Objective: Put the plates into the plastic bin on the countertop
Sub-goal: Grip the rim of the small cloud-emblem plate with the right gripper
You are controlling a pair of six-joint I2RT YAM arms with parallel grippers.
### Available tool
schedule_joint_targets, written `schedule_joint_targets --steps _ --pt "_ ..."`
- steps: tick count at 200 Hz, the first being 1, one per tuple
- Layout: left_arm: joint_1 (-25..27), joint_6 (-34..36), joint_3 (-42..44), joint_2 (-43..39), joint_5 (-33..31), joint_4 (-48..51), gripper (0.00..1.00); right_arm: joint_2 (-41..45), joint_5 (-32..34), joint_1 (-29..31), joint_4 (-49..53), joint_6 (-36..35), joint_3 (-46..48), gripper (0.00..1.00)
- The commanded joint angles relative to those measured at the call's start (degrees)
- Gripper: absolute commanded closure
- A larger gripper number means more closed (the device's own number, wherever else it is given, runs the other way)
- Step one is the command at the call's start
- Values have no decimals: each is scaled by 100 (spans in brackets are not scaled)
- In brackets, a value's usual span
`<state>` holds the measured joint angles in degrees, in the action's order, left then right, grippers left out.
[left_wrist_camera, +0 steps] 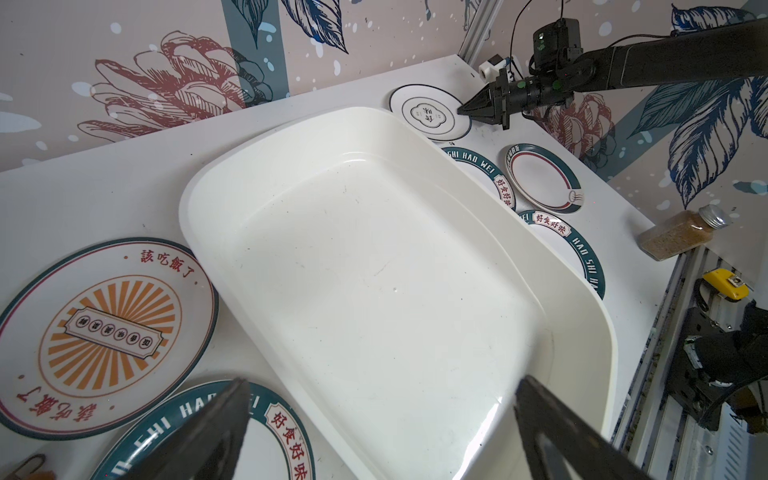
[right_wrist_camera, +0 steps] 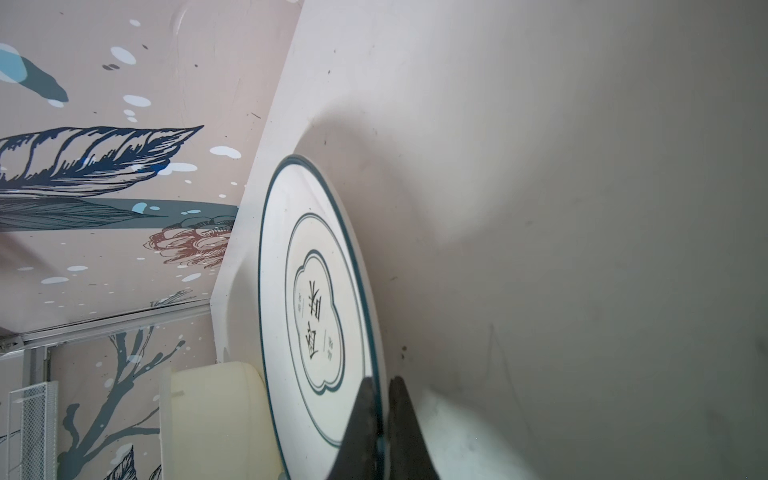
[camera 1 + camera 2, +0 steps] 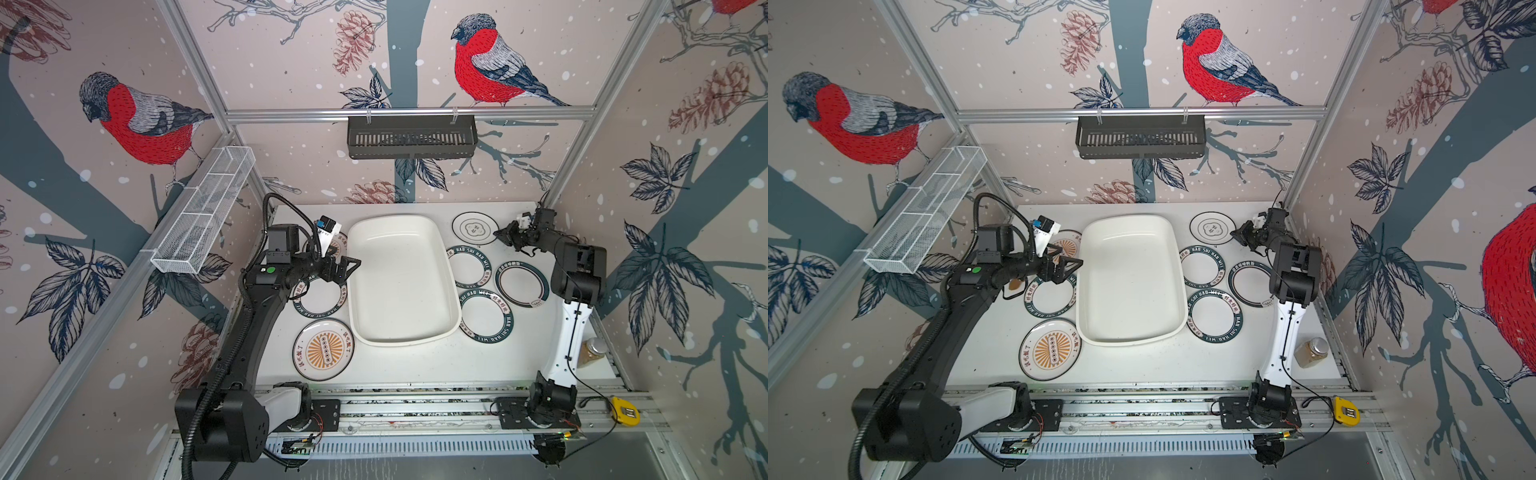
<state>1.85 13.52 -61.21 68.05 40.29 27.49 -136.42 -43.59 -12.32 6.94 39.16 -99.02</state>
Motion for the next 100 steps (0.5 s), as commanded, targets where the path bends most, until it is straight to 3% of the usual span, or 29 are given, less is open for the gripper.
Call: schedule_joint_targets --steps 1,100 --pt "1 -37 -15 -68 104 -260 1 261 -49 -16 -198 221 105 98" --pt "9 -568 -489 147 -626 80 2 1788 -211 10 -704 414 1348 99"
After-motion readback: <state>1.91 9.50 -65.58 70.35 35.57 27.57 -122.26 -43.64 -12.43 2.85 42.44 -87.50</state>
